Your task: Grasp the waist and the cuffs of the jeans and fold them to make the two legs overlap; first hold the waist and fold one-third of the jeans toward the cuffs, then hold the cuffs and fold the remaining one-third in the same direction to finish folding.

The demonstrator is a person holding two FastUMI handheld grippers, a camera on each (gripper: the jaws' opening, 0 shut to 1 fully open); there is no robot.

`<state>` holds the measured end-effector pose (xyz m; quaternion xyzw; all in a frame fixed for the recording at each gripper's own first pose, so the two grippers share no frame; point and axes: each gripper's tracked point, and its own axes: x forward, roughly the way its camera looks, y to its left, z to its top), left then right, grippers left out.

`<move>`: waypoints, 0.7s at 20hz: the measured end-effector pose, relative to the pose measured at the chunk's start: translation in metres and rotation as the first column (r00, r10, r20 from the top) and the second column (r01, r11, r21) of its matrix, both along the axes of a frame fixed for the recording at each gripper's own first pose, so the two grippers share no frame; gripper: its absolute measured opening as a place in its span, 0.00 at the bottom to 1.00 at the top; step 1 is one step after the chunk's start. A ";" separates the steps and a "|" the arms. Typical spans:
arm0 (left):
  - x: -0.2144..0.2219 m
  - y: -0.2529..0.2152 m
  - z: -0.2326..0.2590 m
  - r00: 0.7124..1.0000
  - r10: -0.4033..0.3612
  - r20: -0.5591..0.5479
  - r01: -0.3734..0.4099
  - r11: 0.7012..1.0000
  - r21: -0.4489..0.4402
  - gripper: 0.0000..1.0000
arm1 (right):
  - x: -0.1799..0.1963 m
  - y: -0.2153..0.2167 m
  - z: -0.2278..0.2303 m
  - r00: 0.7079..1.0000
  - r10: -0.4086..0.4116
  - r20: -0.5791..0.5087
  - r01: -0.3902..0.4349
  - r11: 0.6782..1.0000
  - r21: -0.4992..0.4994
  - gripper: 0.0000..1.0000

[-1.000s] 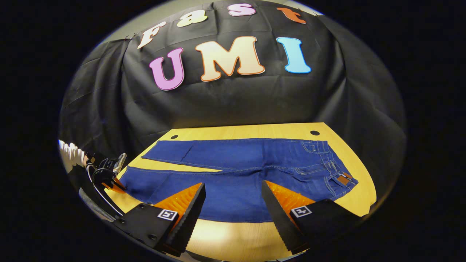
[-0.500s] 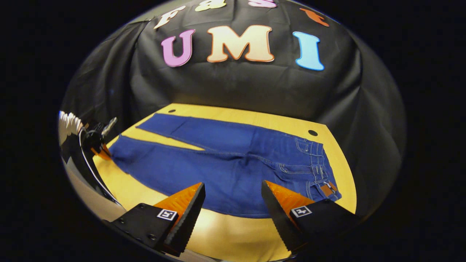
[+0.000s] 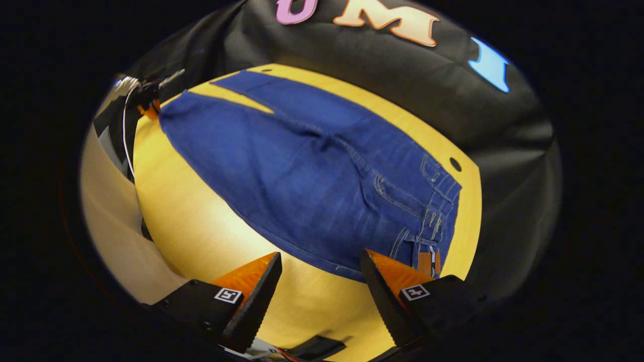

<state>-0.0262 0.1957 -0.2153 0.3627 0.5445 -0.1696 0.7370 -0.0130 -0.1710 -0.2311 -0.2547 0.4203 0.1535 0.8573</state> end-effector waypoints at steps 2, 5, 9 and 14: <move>0.000 0.000 0.000 1.000 0.005 -0.004 -0.005 1.000 0.013 0.00 | 0.006 -0.006 -0.015 0.998 0.001 -0.056 -0.001 1.000 0.007 0.99; 0.001 0.000 0.000 1.000 0.017 -0.020 -0.017 1.000 0.027 0.00 | 0.003 -0.006 -0.032 0.988 0.019 -0.151 -0.015 1.000 0.025 0.99; 0.002 0.001 0.000 0.999 0.028 -0.036 -0.026 0.999 0.040 0.00 | 0.001 -0.003 -0.038 0.978 0.019 -0.210 -0.008 0.998 0.056 0.99; 0.003 0.001 0.000 0.999 0.036 -0.037 -0.035 0.999 0.035 0.00 | 0.002 -0.004 -0.037 0.977 0.014 -0.211 -0.003 0.999 0.051 0.99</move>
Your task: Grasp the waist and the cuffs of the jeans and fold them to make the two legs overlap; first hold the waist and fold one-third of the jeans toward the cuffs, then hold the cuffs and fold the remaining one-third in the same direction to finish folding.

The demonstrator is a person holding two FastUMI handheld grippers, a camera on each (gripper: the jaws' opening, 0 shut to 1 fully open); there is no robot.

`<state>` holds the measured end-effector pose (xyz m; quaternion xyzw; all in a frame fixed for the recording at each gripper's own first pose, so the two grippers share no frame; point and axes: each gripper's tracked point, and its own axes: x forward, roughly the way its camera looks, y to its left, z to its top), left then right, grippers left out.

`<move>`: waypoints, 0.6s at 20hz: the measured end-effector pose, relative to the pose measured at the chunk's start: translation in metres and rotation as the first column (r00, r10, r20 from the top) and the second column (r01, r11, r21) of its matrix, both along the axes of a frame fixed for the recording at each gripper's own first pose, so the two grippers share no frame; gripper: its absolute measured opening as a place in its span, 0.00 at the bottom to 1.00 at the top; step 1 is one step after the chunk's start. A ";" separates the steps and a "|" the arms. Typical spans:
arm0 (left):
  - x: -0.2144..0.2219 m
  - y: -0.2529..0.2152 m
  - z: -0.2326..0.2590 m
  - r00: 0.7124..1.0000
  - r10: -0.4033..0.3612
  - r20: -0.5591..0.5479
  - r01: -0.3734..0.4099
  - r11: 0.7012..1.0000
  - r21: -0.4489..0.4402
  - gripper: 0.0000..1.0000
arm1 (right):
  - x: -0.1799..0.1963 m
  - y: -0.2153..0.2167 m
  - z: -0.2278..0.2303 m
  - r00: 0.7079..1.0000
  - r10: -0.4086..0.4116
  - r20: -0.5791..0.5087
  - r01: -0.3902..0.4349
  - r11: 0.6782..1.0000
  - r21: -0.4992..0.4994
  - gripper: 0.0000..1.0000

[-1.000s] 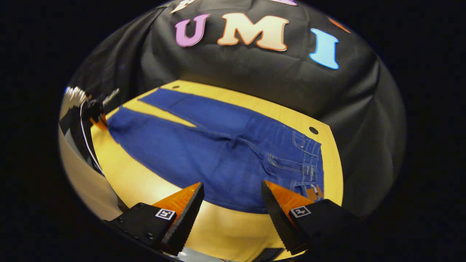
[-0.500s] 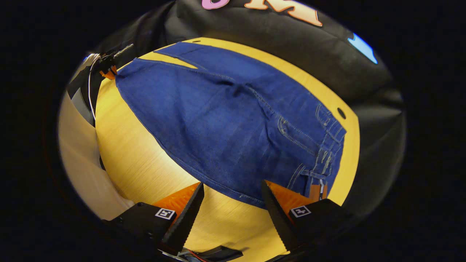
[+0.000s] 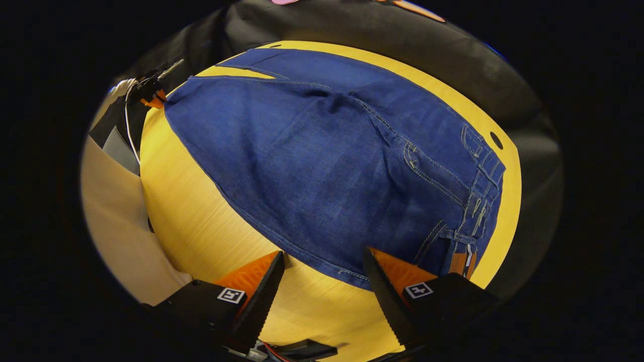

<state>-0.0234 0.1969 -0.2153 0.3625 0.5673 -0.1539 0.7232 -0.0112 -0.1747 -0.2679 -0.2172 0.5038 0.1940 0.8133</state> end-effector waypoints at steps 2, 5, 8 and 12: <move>0.000 0.000 0.000 1.000 0.005 -0.004 -0.005 1.000 0.002 0.00 | 0.000 -0.001 -0.001 1.000 0.005 0.004 -0.005 1.000 0.001 0.95; 0.000 -0.001 0.000 1.000 0.014 0.004 -0.014 1.000 0.000 0.00 | 0.000 0.000 -0.001 1.000 -0.008 -0.005 0.008 1.000 -0.004 0.94; 0.001 0.001 -0.001 1.000 0.026 0.014 -0.026 1.000 0.001 0.00 | 0.009 0.002 0.004 1.000 0.016 0.002 -0.016 1.000 -0.010 0.73; -0.002 0.001 -0.001 0.999 0.034 0.022 -0.034 0.999 0.006 0.00 | 0.014 0.008 0.010 0.997 0.025 0.069 -0.026 0.999 0.022 0.28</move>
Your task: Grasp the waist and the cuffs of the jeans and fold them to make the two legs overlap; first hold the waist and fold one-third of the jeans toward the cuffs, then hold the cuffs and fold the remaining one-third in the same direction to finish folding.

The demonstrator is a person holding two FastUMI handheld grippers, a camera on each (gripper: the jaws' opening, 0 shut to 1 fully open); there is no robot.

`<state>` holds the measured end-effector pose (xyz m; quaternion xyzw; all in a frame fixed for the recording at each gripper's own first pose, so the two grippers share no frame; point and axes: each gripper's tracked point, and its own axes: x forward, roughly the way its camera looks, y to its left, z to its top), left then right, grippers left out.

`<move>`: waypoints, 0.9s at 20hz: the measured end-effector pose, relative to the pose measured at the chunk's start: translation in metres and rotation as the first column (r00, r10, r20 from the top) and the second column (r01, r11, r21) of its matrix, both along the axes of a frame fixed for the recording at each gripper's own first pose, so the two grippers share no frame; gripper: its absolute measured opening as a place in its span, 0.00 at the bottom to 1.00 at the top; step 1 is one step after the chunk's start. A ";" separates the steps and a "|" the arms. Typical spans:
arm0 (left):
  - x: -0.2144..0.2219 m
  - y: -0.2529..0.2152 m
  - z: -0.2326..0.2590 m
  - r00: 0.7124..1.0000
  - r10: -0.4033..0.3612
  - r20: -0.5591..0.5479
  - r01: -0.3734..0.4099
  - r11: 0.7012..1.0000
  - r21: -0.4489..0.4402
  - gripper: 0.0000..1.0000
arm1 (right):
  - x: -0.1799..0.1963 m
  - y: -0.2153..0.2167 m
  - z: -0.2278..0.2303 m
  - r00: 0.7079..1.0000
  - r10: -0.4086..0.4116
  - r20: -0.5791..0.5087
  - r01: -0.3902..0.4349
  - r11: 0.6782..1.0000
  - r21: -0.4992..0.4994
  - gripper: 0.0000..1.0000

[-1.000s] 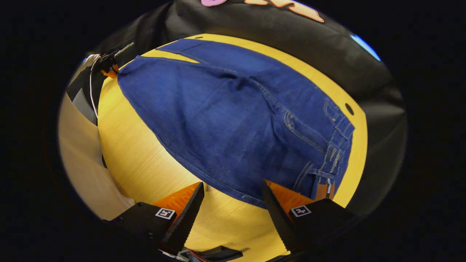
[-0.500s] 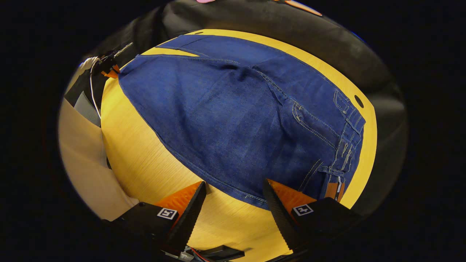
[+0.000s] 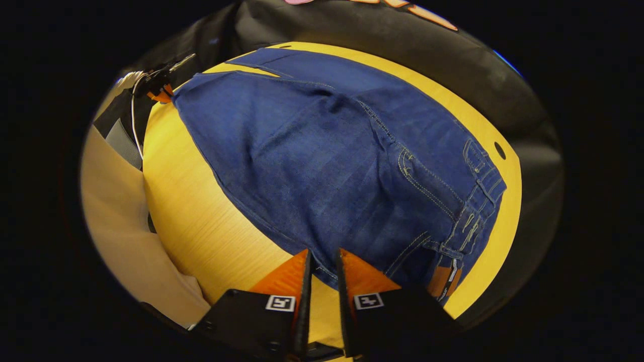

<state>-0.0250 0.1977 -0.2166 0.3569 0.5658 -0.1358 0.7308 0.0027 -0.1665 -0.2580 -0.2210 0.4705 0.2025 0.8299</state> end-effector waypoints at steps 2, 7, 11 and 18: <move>0.000 0.000 0.000 1.000 0.000 0.005 0.000 1.000 0.004 0.00 | 0.000 -0.002 -0.002 0.999 -0.048 0.009 0.048 0.998 0.034 0.24; 0.000 -0.001 0.000 1.000 0.012 0.023 -0.012 1.000 0.004 0.00 | 0.004 -0.005 0.000 0.995 -0.085 0.052 0.085 0.996 0.003 0.06; 0.000 0.000 0.000 0.994 0.065 0.085 -0.063 0.998 -0.028 0.00 | 0.004 -0.007 0.002 0.974 -0.184 0.133 0.184 0.983 0.008 0.03; 0.016 0.003 0.008 0.867 0.331 0.373 -0.273 0.941 -0.199 0.00 | 0.009 -0.005 0.029 0.875 -0.415 0.248 0.400 0.910 0.110 0.03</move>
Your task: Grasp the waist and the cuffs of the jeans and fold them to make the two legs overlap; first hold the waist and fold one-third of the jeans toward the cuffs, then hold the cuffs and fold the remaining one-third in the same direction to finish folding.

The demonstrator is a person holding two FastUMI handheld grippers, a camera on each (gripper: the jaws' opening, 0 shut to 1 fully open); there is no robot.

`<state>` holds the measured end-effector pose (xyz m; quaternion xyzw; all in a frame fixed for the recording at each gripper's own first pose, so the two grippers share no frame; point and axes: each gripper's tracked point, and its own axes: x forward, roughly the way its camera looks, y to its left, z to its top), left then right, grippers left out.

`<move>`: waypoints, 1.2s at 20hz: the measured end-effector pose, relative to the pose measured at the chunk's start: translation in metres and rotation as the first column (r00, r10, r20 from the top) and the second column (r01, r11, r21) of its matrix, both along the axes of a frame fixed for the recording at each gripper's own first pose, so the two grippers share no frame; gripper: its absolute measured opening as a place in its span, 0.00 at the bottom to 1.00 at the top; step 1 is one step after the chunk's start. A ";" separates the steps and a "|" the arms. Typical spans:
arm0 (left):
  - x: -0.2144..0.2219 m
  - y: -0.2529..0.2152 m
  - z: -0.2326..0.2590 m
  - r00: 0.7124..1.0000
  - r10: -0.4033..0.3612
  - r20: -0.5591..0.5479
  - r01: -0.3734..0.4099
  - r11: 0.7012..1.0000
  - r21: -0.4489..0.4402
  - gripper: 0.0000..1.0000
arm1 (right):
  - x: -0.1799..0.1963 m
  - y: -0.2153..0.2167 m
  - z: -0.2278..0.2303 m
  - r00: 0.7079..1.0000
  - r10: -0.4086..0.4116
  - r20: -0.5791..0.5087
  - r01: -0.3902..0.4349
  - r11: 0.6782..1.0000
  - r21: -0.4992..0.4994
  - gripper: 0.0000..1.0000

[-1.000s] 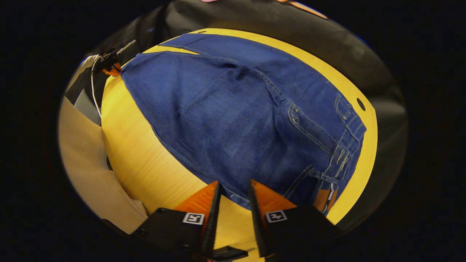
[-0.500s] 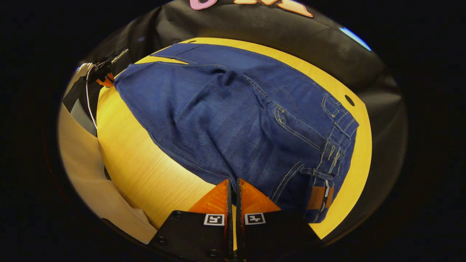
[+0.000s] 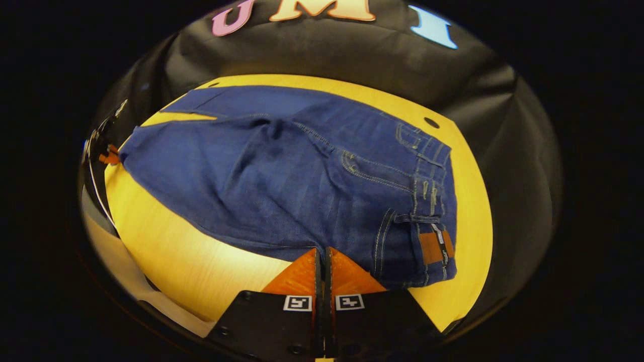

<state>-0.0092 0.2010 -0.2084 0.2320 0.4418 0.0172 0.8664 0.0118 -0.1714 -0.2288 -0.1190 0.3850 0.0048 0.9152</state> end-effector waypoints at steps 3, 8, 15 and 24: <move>0.009 0.000 0.013 0.970 0.162 0.182 -0.143 0.983 -0.117 0.00 | 0.007 -0.001 0.024 0.996 -0.058 0.071 0.057 0.998 0.011 0.03; 0.027 -0.003 0.074 0.904 0.243 0.353 -0.192 0.966 -0.174 0.00 | 0.037 0.001 0.074 0.976 -0.096 0.198 0.098 0.995 0.003 0.03; 0.044 -0.010 0.129 0.836 0.286 0.469 -0.200 0.954 -0.224 0.00 | 0.122 0.011 0.131 0.931 -0.114 0.346 0.128 0.992 -0.017 0.02; 0.044 -0.014 0.152 0.776 0.304 0.553 -0.224 0.952 -0.209 0.00 | 0.254 -0.014 0.150 0.782 -0.359 0.510 0.333 0.932 0.145 0.03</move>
